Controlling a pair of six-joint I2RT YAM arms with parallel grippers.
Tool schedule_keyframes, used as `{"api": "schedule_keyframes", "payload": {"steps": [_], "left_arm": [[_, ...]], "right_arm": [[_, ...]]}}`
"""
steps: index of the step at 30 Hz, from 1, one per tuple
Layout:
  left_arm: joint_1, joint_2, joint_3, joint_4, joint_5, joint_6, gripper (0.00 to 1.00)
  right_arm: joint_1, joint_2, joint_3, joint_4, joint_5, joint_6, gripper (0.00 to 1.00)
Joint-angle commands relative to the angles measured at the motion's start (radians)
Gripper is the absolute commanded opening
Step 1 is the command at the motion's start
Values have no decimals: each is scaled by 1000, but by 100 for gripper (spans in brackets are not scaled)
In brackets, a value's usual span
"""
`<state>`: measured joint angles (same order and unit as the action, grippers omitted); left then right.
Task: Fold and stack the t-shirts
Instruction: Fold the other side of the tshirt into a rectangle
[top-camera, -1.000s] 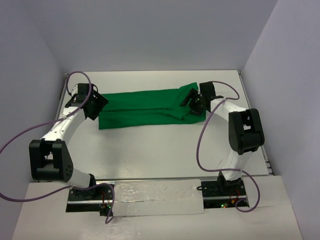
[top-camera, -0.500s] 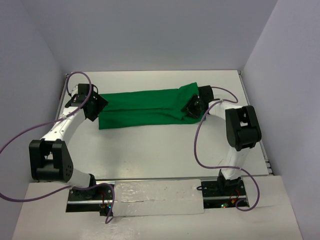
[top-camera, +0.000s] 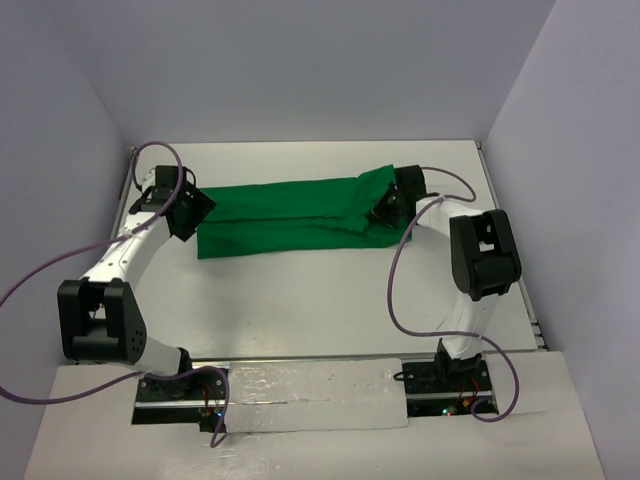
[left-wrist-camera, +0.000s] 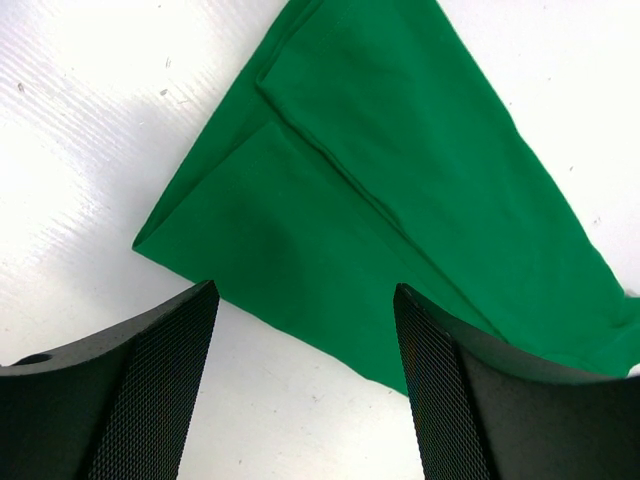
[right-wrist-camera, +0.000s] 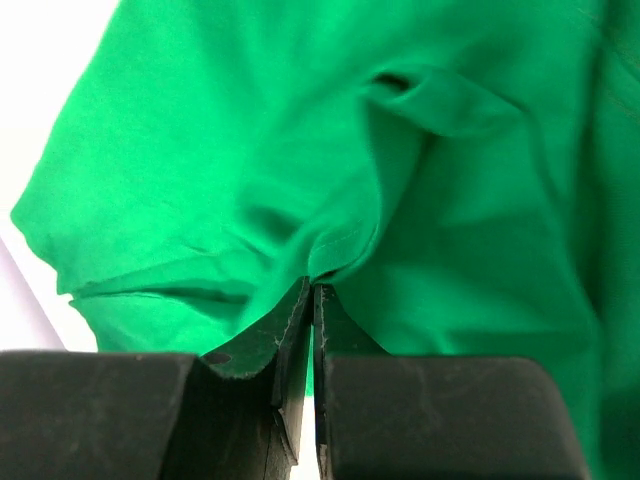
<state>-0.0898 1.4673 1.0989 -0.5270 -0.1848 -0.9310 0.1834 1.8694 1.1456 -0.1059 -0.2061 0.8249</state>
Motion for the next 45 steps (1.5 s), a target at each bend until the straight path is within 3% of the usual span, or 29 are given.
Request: {"api": "schedule_keyframes", "payload": {"steps": [1,16,18,19,20,22,30,34,39,45], "left_arm": [[-5,2,56,-5,-19,17,79],[-5,33,67,-21,-3,49,79],[-4,35,59,-10,9,58,79],[-5,39,59,-8,18,63,79],[-5,45,61,-10,21,69,79],[-5,56,73,-22,15,72,79],[-5,38,64,-1,48,73,79],[-9,36,55,1,59,67,78],[-13,14,50,-15,47,70,78],[-13,-3,49,-41,29,75,78]], "right_arm": [[42,-17,127,14,40,-13,9],[117,171,356,-56,62,-11,13],[124,183,384,-86,77,-20,36],[128,184,403,-115,92,-29,63],[128,177,413,-127,114,-32,83],[130,153,402,-123,111,-38,88],[136,-18,224,-83,59,-77,89],[161,-12,206,-75,47,-82,89],[192,148,316,-88,-64,-48,89],[264,283,520,-160,-66,-44,89]]}}
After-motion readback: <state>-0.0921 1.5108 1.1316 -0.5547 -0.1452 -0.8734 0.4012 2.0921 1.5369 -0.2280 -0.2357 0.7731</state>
